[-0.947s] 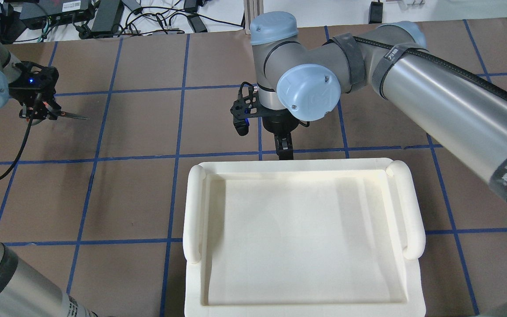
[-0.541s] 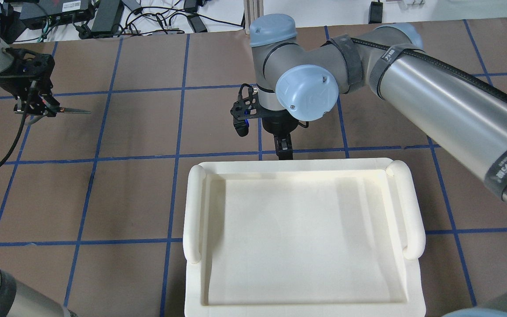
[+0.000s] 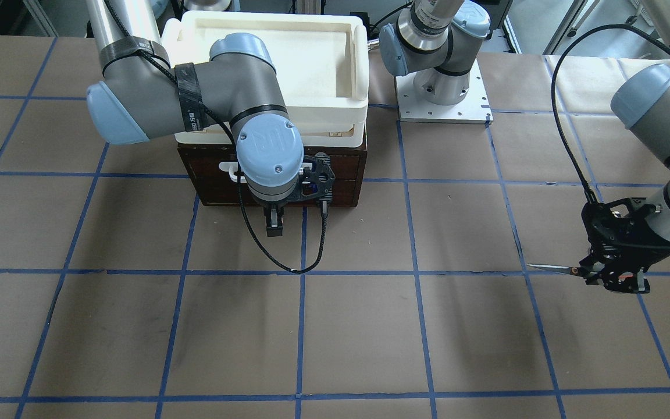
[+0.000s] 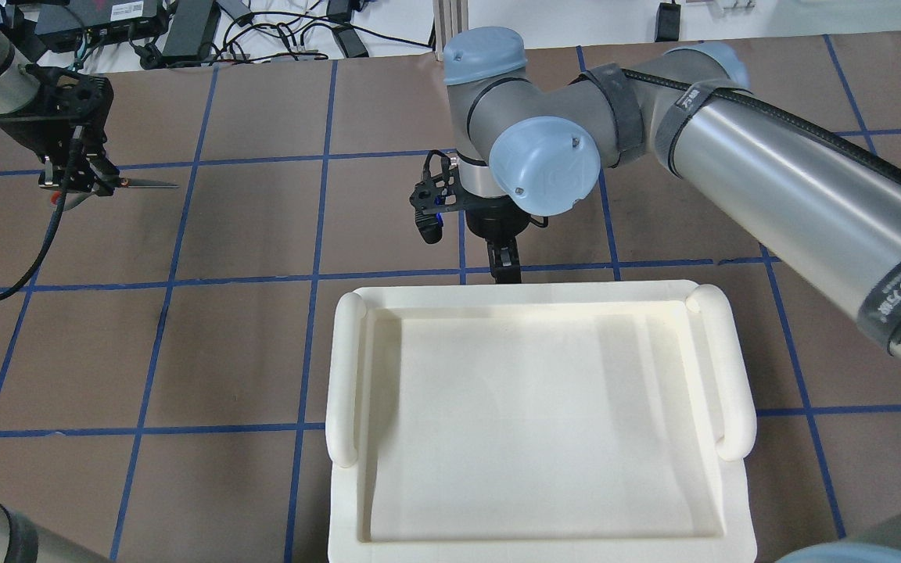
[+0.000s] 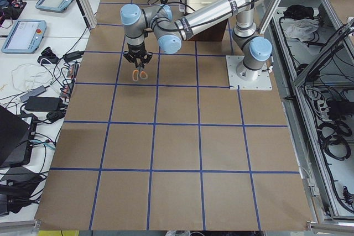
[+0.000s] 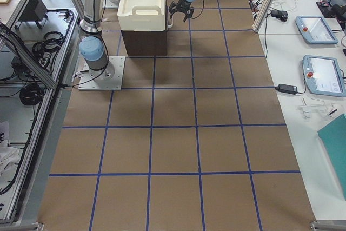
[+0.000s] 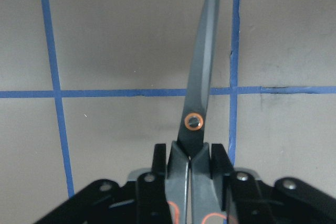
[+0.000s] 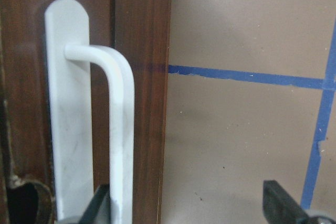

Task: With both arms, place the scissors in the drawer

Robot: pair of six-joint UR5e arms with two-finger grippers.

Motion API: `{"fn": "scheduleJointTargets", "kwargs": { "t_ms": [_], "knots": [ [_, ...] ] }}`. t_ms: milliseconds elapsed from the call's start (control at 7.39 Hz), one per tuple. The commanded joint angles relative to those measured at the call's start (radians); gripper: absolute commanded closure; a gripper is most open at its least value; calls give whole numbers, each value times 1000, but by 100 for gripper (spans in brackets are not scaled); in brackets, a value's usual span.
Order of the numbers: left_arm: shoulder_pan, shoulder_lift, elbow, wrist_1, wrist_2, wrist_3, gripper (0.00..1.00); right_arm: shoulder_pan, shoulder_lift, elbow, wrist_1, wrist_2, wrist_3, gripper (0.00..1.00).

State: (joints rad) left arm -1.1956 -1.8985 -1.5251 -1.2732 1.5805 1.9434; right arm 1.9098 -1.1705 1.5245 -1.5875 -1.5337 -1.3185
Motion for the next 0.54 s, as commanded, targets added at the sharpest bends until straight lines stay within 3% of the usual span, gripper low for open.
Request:
{"fn": "scheduleJointTargets", "kwargs": {
  "t_ms": [0,406],
  "knots": [
    [-4,7,-1,-11,3,-30,100,-5,0,-7,-49,3,-4,0],
    [-4,6,-3,-11,19,-31,100,-6,35,-39,-86,7,-4,0]
  ]
}}
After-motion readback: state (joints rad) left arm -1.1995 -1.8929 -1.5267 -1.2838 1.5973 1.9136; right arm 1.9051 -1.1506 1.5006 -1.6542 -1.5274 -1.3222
